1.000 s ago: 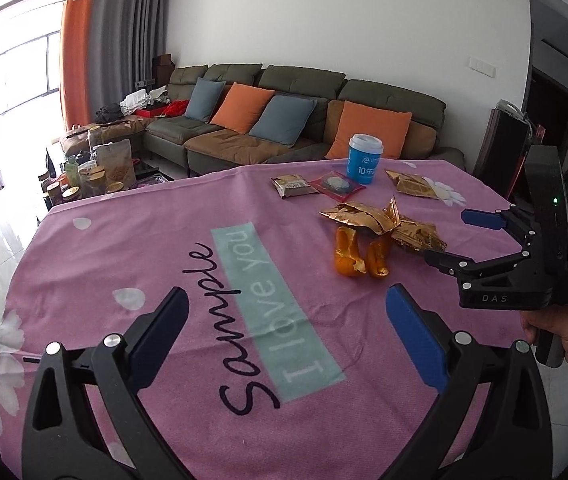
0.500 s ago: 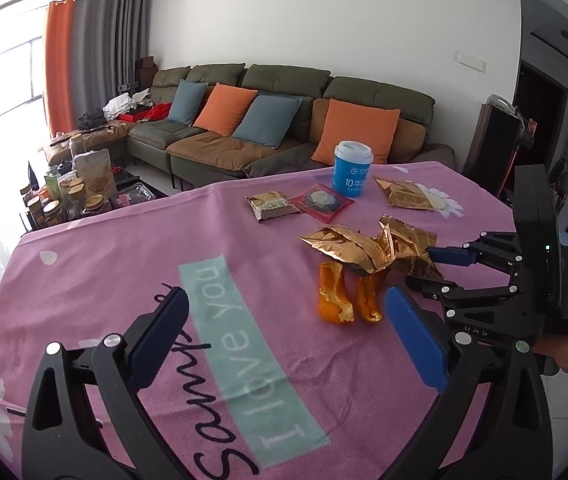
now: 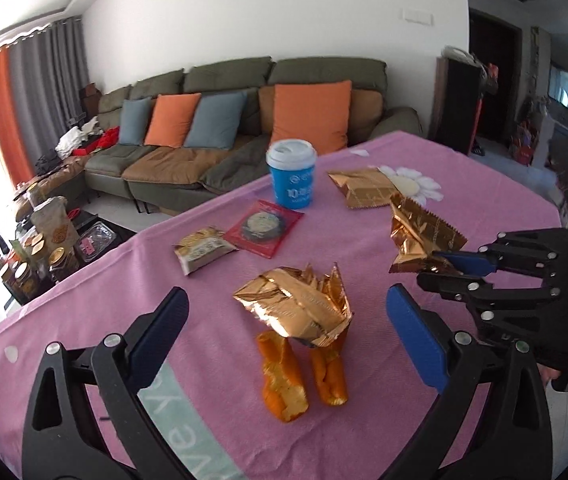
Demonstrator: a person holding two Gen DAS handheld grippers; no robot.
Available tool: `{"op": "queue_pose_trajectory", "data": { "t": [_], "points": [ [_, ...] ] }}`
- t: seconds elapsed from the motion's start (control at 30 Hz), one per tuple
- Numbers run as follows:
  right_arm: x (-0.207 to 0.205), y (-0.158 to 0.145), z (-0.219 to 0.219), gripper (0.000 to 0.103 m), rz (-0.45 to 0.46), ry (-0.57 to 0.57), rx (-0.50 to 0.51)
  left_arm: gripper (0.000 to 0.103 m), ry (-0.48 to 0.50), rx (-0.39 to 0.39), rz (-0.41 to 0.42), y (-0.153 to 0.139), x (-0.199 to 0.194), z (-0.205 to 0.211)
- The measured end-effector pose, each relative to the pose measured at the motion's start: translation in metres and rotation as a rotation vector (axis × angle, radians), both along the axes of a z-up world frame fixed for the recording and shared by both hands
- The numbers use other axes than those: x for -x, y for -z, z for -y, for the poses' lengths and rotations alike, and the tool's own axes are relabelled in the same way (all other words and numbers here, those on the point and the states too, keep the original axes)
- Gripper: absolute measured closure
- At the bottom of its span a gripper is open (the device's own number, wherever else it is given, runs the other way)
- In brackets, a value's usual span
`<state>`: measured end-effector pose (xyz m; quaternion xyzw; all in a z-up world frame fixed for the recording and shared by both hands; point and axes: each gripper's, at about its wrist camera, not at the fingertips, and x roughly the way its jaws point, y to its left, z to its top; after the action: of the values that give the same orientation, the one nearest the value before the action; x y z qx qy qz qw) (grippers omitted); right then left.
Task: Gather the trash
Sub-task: 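Grasp gold foil wrapper with left tool while right tool grasps another foil wrapper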
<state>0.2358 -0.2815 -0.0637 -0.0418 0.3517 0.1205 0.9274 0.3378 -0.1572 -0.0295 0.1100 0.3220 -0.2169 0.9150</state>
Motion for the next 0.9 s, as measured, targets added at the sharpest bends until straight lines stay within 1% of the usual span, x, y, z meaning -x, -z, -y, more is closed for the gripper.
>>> {"op": "queue_pose_trajectory", "data": {
  "t": [0.13, 0.2, 0.23, 0.3, 0.43, 0.47, 0.5, 0.57, 0.67, 0.7, 0.73, 0.8, 0.9],
  "points": [
    [0.003, 0.001, 0.010, 0.087, -0.006, 0.023, -0.047, 0.006, 0.038, -0.035, -0.057, 0.013, -0.022, 0.017],
    [0.003, 0.000, 0.014, 0.087, -0.003, 0.029, -0.060, 0.006, 0.043, -0.046, -0.112, 0.022, -0.034, 0.024],
    [0.004, 0.000, 0.014, 0.087, -0.002, 0.029, -0.065, 0.006, 0.053, -0.032, -0.144, 0.026, -0.041, 0.025],
    [0.005, 0.000, 0.016, 0.087, -0.001, 0.029, -0.074, 0.006, 0.035, -0.026, -0.188, 0.032, -0.052, 0.026],
    [0.007, 0.002, 0.018, 0.087, -0.007, 0.029, -0.084, 0.007, 0.011, 0.035, -0.262, 0.039, -0.067, 0.022],
    [0.006, 0.002, 0.019, 0.087, -0.008, 0.030, -0.085, 0.014, 0.006, 0.046, -0.281, 0.042, -0.070, 0.020],
    [0.007, 0.002, 0.020, 0.087, -0.008, 0.031, -0.086, 0.026, 0.004, 0.056, -0.303, 0.044, -0.072, 0.020],
    [0.008, 0.002, 0.020, 0.087, -0.005, 0.033, -0.087, 0.034, -0.006, 0.066, -0.343, 0.050, -0.078, 0.018],
    [0.010, -0.001, 0.021, 0.087, 0.006, 0.038, -0.089, 0.040, -0.010, 0.064, -0.366, 0.056, -0.081, 0.016],
    [0.011, -0.001, 0.021, 0.087, 0.010, 0.039, -0.090, 0.046, -0.009, 0.064, -0.367, 0.057, -0.080, 0.017],
    [0.011, -0.002, 0.021, 0.087, 0.011, 0.040, -0.091, 0.049, -0.008, 0.063, -0.365, 0.058, -0.080, 0.017],
    [0.012, -0.002, 0.021, 0.087, 0.013, 0.041, -0.091, 0.060, -0.006, 0.073, -0.359, 0.057, -0.081, 0.017],
    [0.012, -0.002, 0.021, 0.087, 0.014, 0.040, -0.090, 0.072, -0.011, 0.092, -0.341, 0.053, -0.081, 0.014]
  ]
}}
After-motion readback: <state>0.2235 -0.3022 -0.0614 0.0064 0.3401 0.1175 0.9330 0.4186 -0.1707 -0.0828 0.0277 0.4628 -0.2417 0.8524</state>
